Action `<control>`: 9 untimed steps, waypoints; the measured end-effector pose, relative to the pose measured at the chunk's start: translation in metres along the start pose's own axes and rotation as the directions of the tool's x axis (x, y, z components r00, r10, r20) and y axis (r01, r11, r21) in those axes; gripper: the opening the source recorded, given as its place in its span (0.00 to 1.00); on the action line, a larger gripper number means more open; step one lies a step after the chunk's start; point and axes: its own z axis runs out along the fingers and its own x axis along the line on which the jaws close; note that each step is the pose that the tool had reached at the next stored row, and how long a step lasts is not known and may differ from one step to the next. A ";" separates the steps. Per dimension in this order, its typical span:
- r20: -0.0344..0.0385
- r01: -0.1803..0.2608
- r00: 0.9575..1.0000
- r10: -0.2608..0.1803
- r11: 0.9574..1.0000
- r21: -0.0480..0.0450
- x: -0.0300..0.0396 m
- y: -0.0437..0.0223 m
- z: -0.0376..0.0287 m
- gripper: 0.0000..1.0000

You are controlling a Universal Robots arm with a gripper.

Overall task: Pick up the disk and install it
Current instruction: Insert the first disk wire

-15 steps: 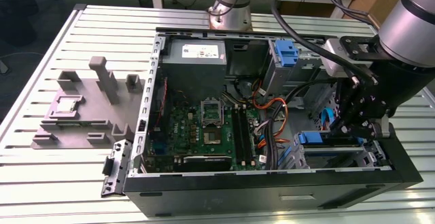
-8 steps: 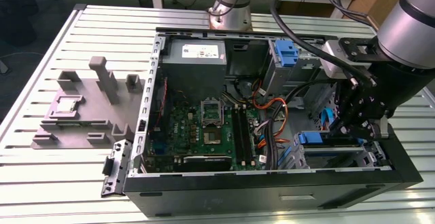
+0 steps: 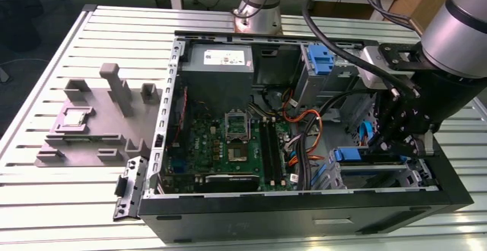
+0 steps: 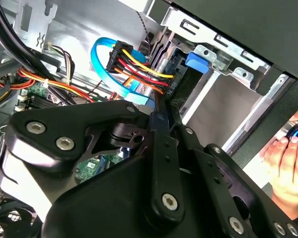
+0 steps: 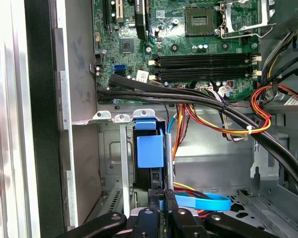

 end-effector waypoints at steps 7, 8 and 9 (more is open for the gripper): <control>0.000 0.000 1.000 0.000 1.000 0.000 0.0000 0.0000 0.0002 0.17; 0.002 0.000 1.000 0.000 1.000 0.000 -0.0001 0.0000 0.0007 0.17; 0.001 0.000 1.000 0.000 1.000 0.000 -0.0001 0.0000 0.0007 0.24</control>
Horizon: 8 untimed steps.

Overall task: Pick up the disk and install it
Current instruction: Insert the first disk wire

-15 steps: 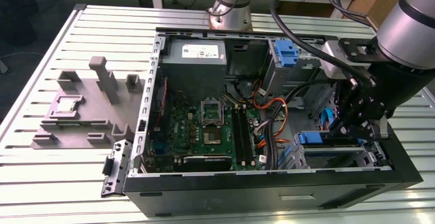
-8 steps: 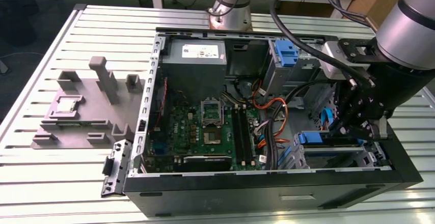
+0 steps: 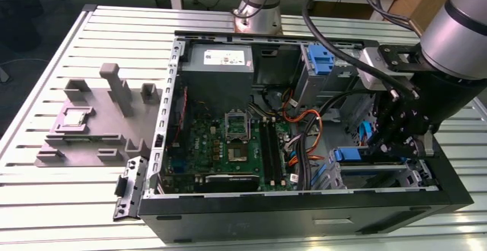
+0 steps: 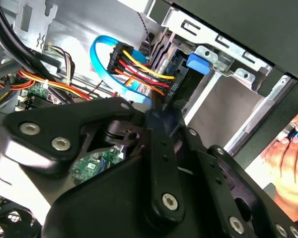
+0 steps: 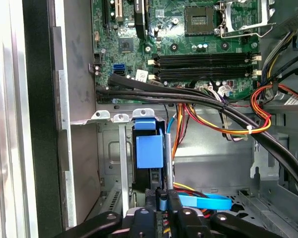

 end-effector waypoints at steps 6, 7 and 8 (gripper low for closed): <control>-0.001 0.000 1.000 0.000 1.000 0.000 0.0001 -0.0001 -0.0033 0.24; -0.001 0.000 1.000 0.000 1.000 0.000 0.0001 -0.0001 -0.0043 0.24; 0.000 0.000 1.000 0.000 1.000 0.000 0.0002 -0.0002 -0.0054 0.24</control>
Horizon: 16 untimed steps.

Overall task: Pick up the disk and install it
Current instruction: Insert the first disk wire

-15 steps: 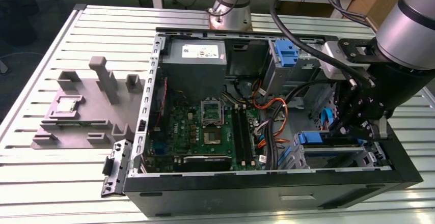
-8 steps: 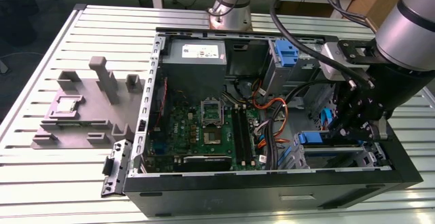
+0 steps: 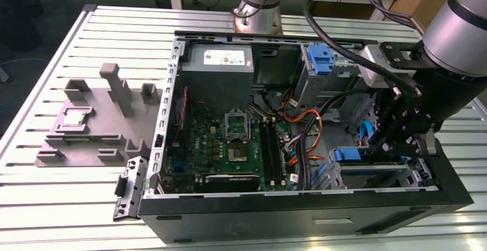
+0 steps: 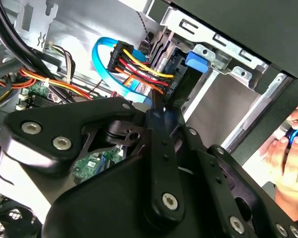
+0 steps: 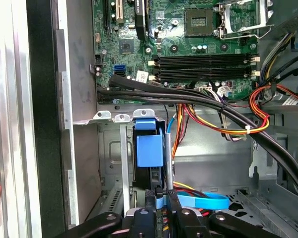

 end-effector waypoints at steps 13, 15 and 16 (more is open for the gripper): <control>0.008 -0.001 1.000 0.001 1.000 -0.004 0.0001 -0.0004 -0.0093 0.16; 0.008 -0.001 1.000 0.001 1.000 -0.004 0.0001 -0.0004 -0.0093 0.10; 0.008 -0.001 1.000 0.001 1.000 -0.004 0.0001 -0.0004 -0.0093 0.10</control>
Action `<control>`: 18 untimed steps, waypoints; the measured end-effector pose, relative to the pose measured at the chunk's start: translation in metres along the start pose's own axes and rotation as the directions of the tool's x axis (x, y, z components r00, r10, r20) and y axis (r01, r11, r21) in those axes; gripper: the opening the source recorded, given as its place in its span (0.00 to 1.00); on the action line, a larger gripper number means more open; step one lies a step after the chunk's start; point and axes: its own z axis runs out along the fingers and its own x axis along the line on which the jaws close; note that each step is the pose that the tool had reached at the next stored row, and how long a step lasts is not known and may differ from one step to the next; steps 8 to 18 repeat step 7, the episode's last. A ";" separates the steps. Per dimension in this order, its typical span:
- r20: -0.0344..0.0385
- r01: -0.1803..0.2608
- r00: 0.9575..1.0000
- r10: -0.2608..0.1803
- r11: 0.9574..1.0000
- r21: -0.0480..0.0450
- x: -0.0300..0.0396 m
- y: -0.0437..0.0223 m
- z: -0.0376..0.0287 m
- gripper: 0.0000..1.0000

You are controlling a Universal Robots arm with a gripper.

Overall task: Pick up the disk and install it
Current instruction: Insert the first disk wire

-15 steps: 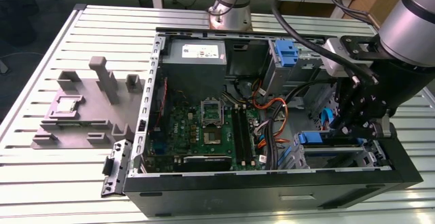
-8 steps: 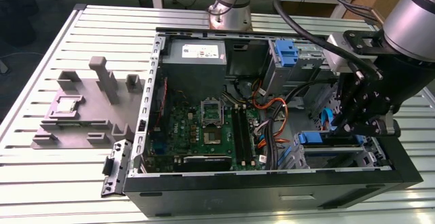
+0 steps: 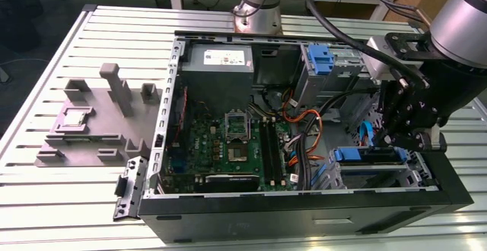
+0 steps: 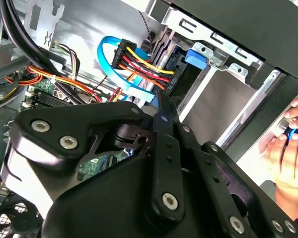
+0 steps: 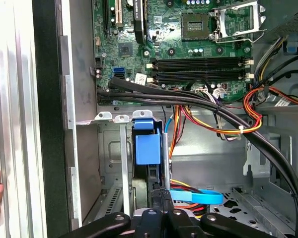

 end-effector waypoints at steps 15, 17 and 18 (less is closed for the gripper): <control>0.000 -0.001 1.000 0.001 1.000 0.000 0.0000 0.0000 0.0000 0.10; 0.000 -0.001 1.000 0.001 1.000 0.000 0.0000 0.0000 0.0000 0.10; 0.000 -0.001 1.000 0.001 1.000 0.000 0.0000 0.0000 0.0000 0.10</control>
